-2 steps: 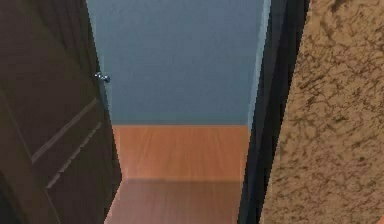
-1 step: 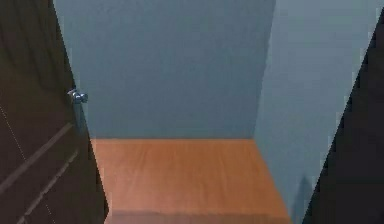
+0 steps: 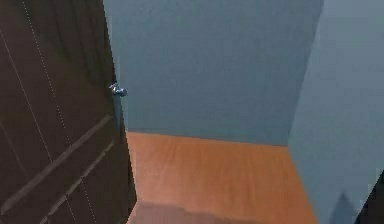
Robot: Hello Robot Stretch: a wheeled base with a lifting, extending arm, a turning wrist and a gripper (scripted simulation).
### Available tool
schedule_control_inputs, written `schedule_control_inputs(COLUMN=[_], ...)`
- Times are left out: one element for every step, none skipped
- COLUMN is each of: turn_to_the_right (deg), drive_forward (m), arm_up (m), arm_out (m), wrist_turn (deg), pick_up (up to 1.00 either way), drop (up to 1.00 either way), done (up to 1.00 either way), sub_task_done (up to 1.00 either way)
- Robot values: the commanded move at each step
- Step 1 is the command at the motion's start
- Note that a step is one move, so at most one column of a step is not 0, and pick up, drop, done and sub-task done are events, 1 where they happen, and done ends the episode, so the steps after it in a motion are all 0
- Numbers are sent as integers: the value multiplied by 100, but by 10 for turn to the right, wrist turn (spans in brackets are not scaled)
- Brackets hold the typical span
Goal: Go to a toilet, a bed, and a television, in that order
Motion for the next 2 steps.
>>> schedule_control_inputs(turn_to_the_right=[0,-60], drive_forward=[100,0], arm_up=[0,0], arm_out=[0,0], wrist_turn=[0,0], pick_up=[0,0], drop=[0,0], done=[0,0], sub_task_done=[0,0])
